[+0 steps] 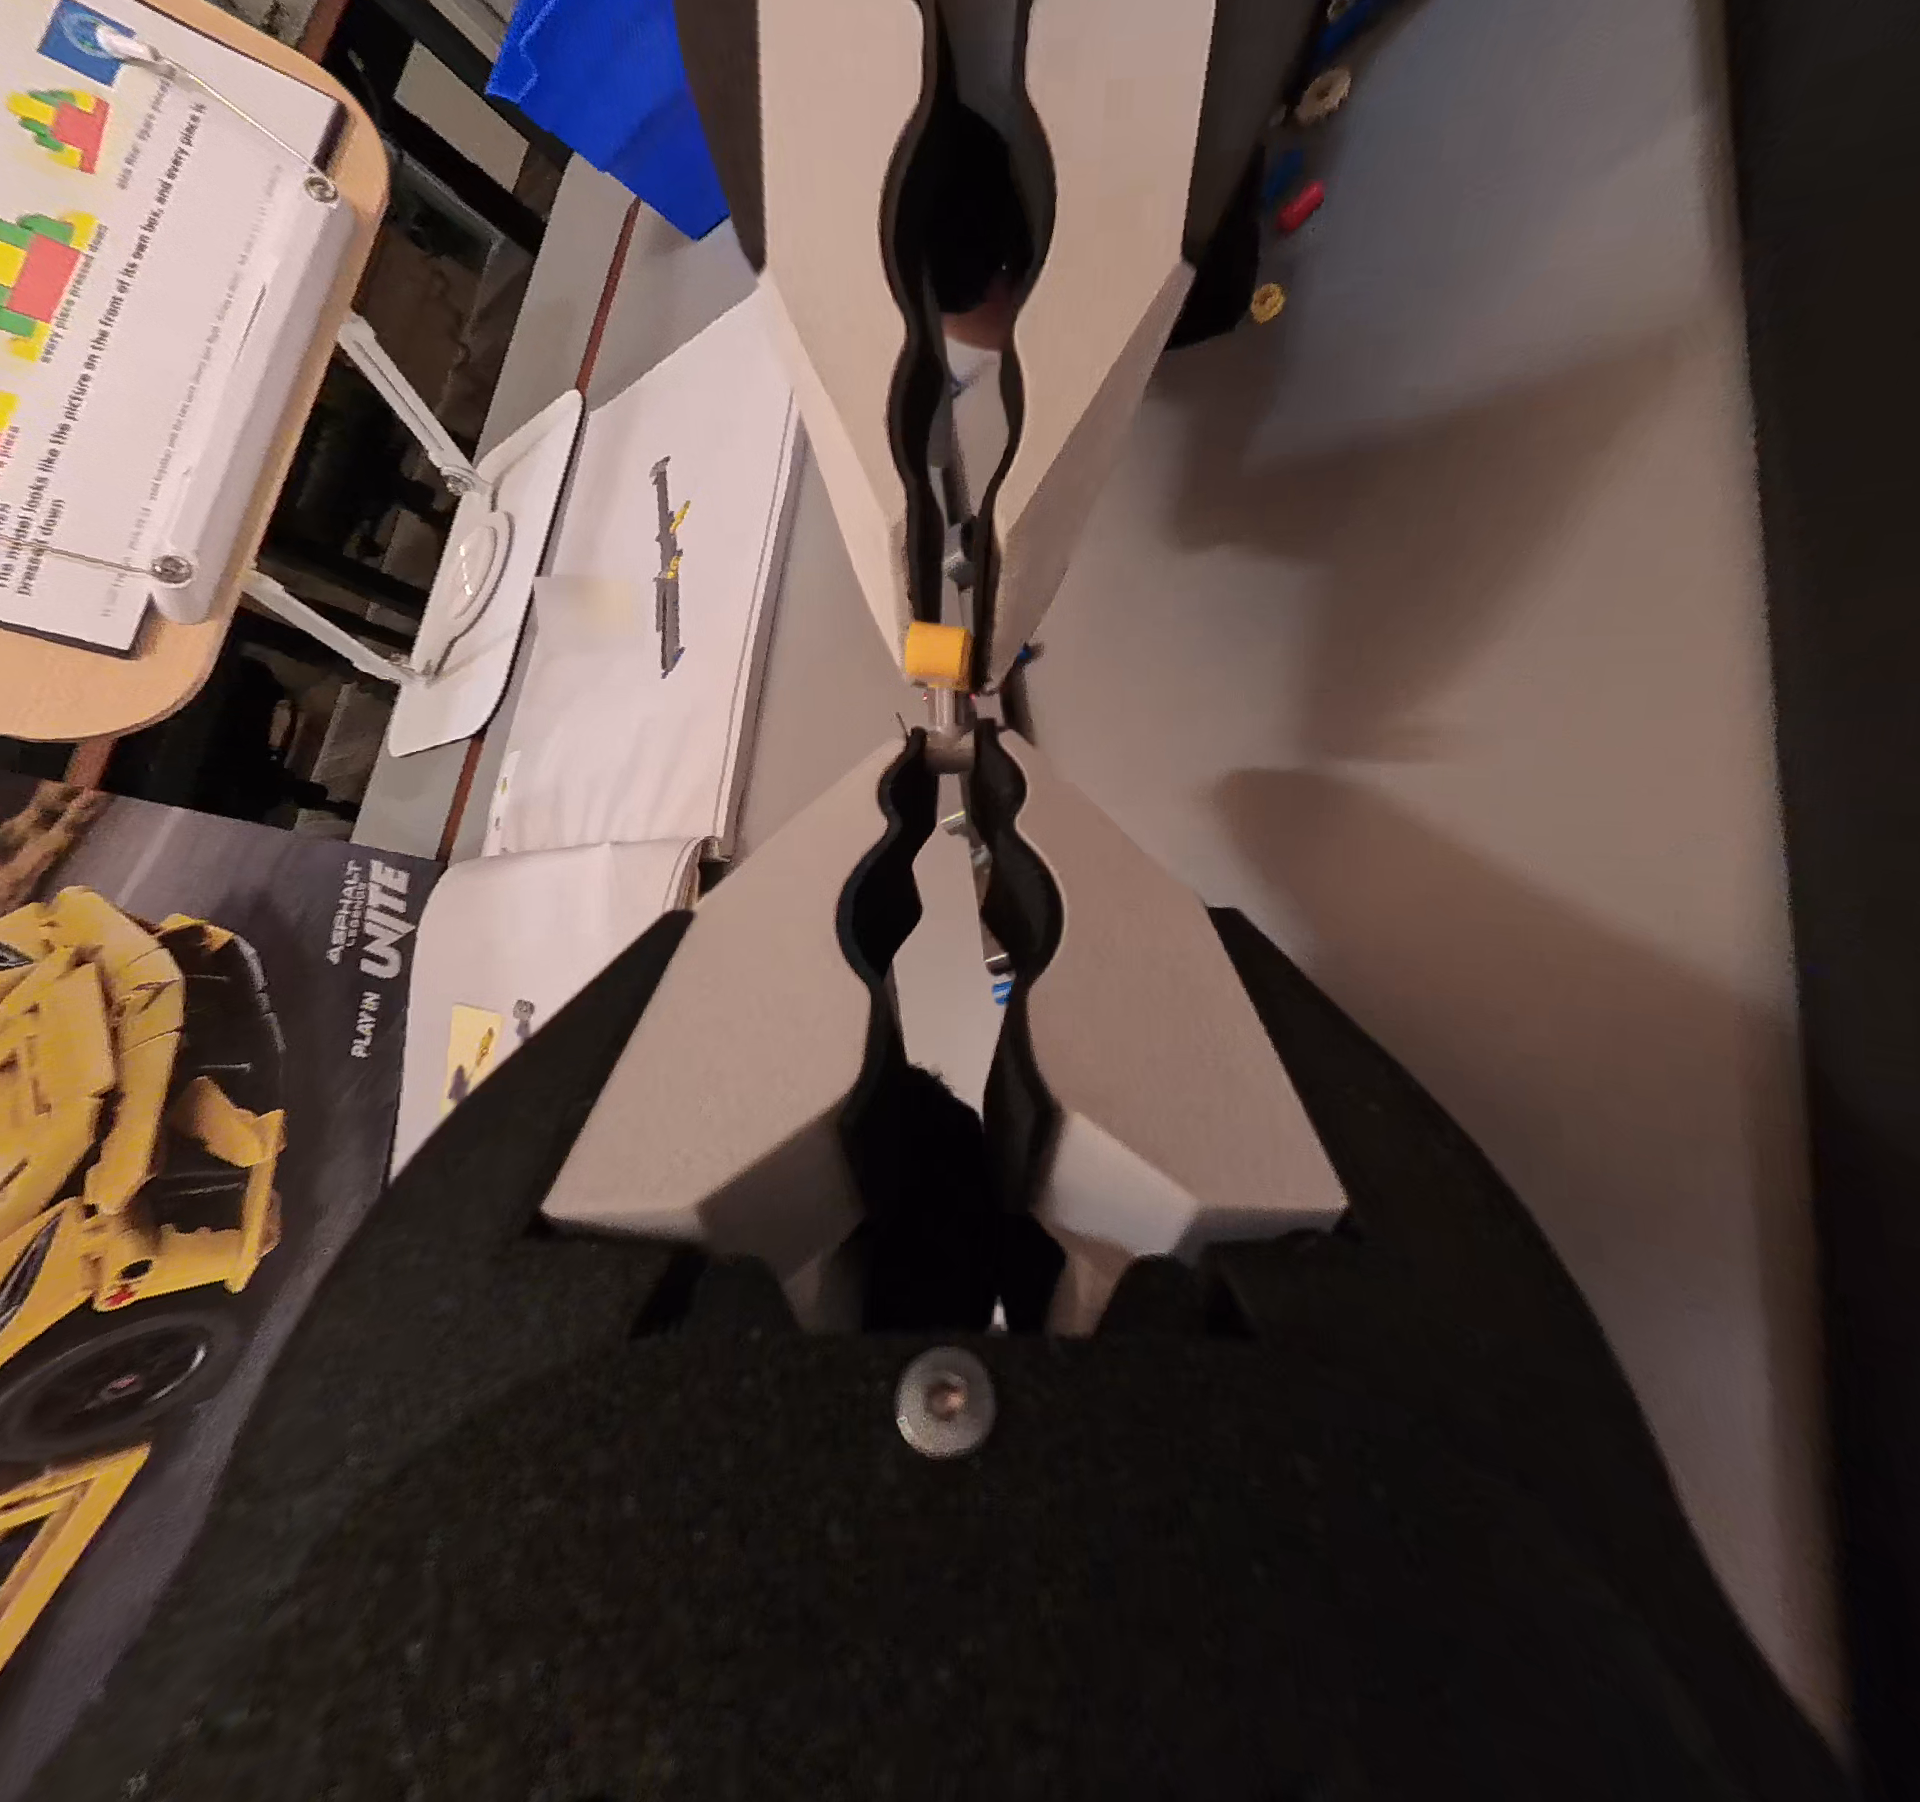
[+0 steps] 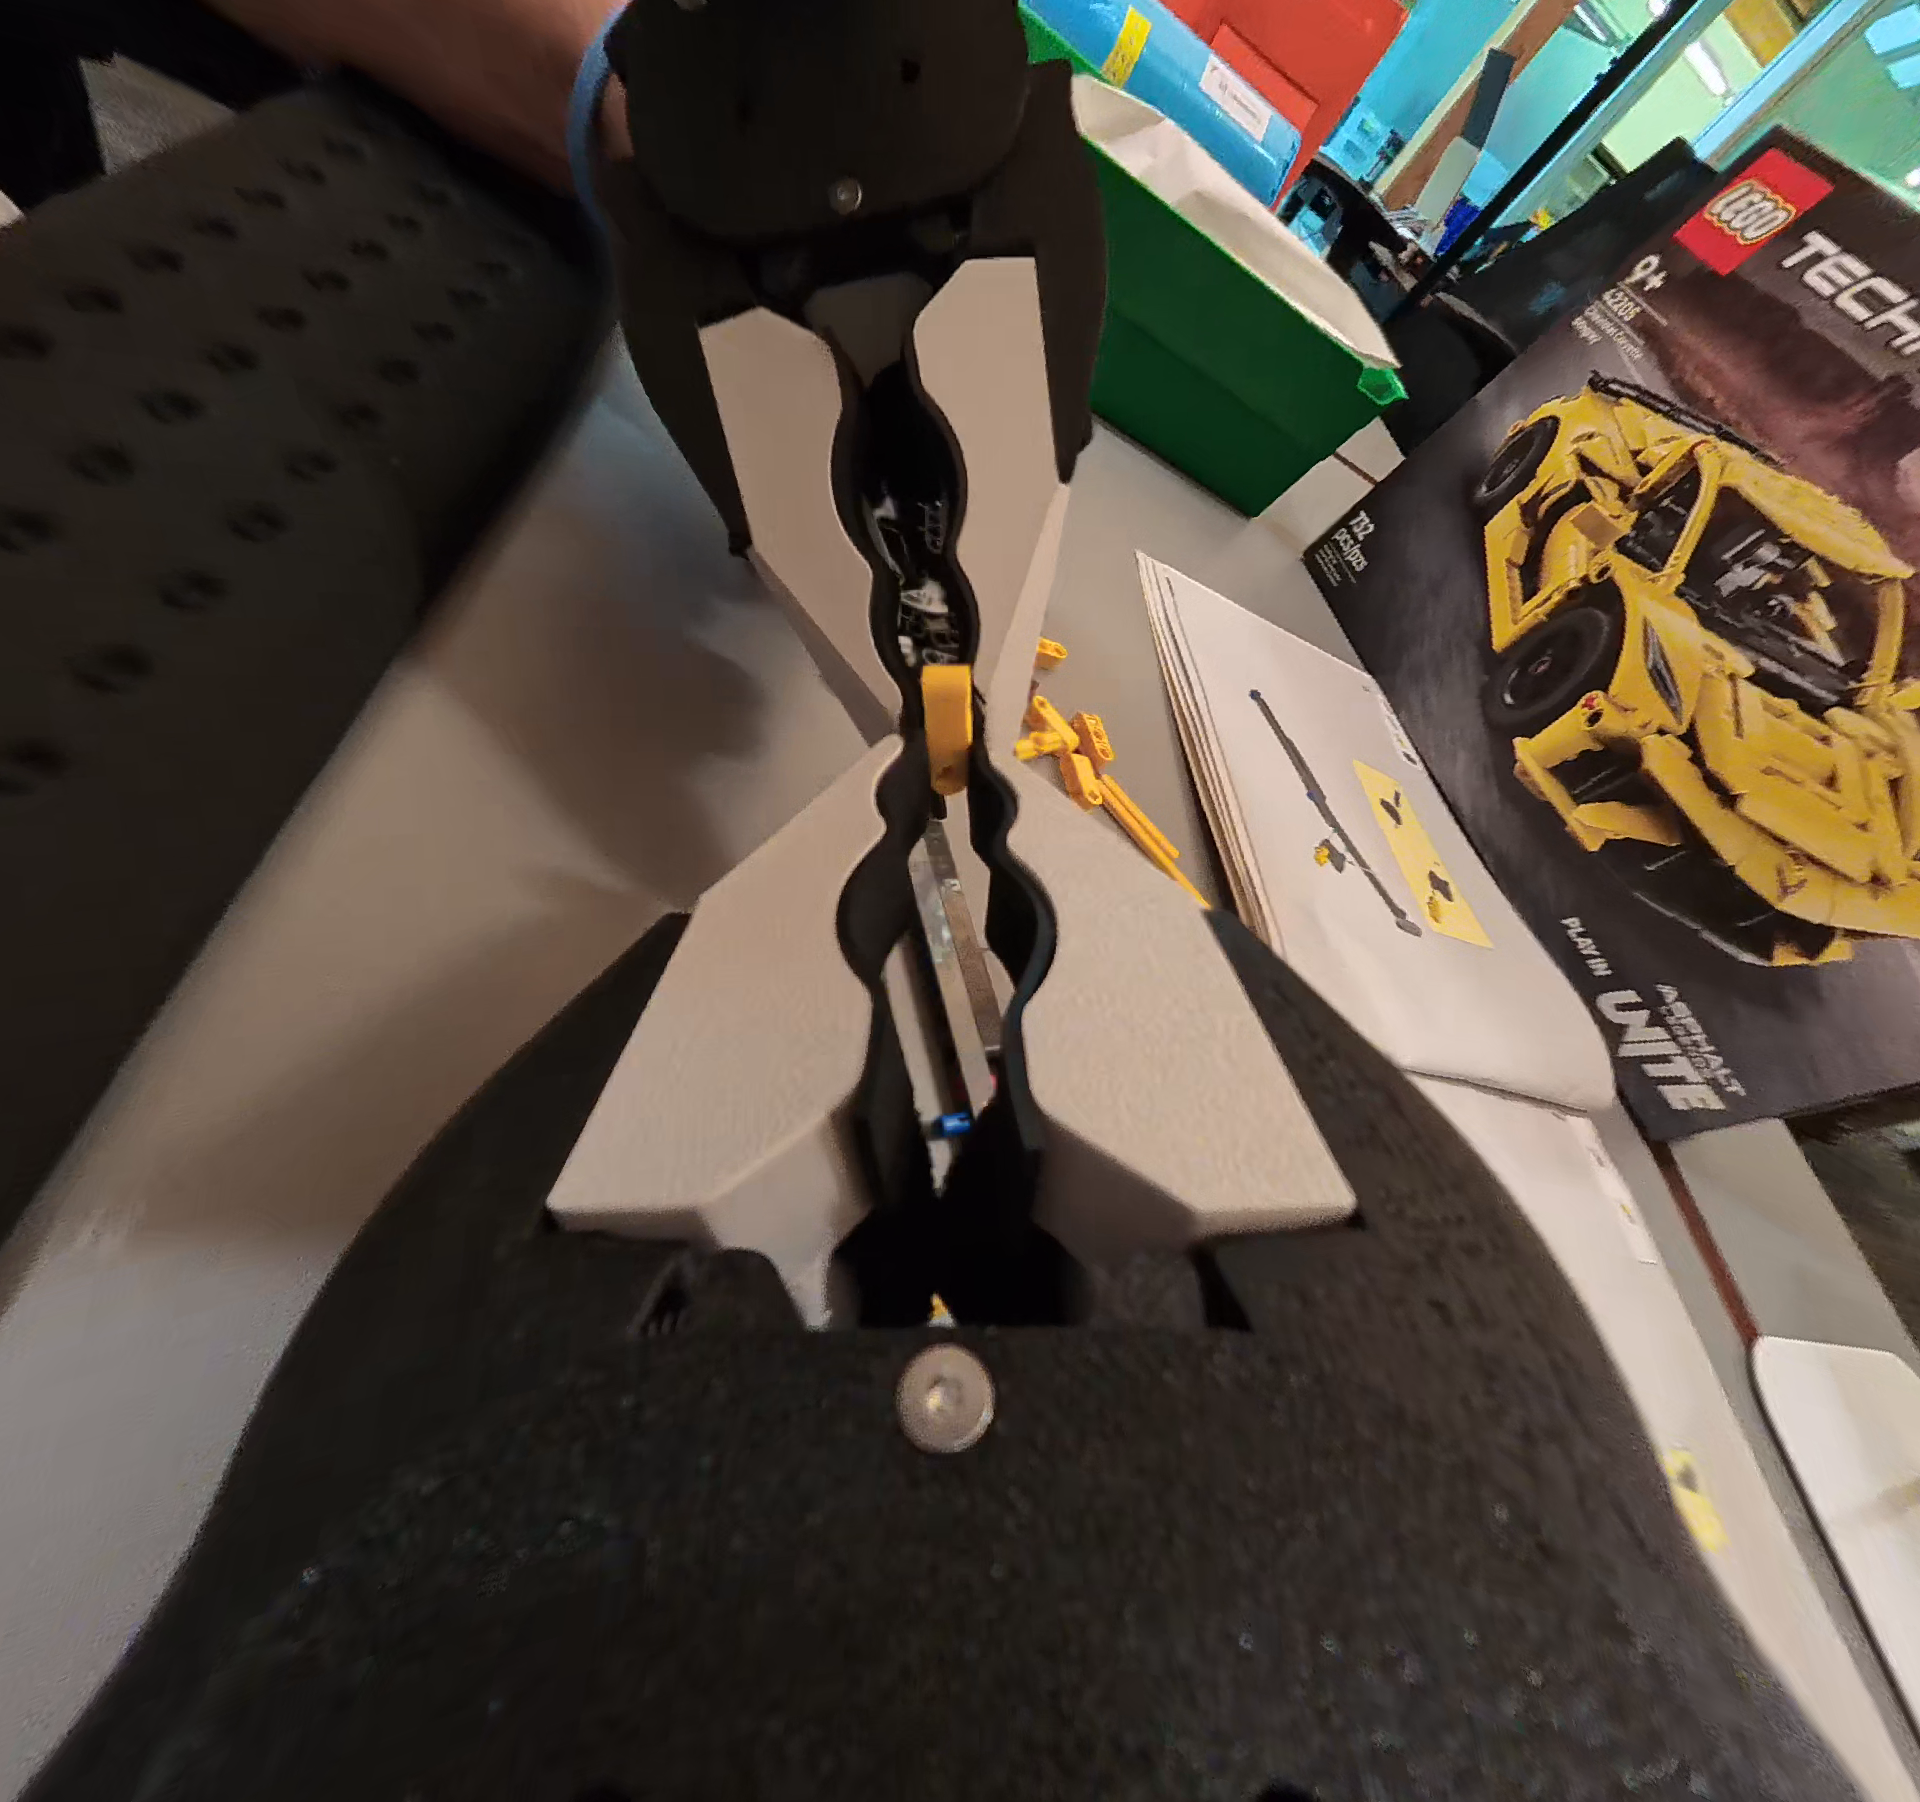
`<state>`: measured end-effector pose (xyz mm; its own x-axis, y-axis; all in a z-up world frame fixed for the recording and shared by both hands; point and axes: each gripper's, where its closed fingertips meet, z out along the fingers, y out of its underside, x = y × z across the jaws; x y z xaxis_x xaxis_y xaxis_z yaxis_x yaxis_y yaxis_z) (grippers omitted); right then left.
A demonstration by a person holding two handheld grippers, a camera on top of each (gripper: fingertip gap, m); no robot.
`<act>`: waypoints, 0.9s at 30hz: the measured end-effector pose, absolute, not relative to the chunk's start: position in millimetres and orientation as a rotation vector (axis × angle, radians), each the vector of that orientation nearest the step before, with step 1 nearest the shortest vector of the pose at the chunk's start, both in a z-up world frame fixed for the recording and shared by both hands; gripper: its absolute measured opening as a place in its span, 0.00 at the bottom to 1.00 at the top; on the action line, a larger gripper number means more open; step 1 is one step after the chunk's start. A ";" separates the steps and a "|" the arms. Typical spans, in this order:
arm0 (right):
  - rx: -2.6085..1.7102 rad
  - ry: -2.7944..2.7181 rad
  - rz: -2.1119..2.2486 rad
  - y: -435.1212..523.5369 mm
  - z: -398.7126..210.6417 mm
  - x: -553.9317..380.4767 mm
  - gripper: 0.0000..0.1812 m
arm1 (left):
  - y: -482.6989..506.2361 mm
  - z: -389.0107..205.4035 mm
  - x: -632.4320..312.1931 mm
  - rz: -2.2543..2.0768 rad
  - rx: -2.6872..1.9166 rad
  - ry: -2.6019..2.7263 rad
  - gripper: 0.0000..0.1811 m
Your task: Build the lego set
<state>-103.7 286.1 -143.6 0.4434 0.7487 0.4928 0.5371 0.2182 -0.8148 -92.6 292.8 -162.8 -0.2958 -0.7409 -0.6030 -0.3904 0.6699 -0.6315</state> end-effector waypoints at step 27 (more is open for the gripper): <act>-1.670 -0.810 0.349 310.3 -113.7 -100.8 0.22 | 312.1 -111.7 -91.1 -1.405 -1.462 1.460 0.03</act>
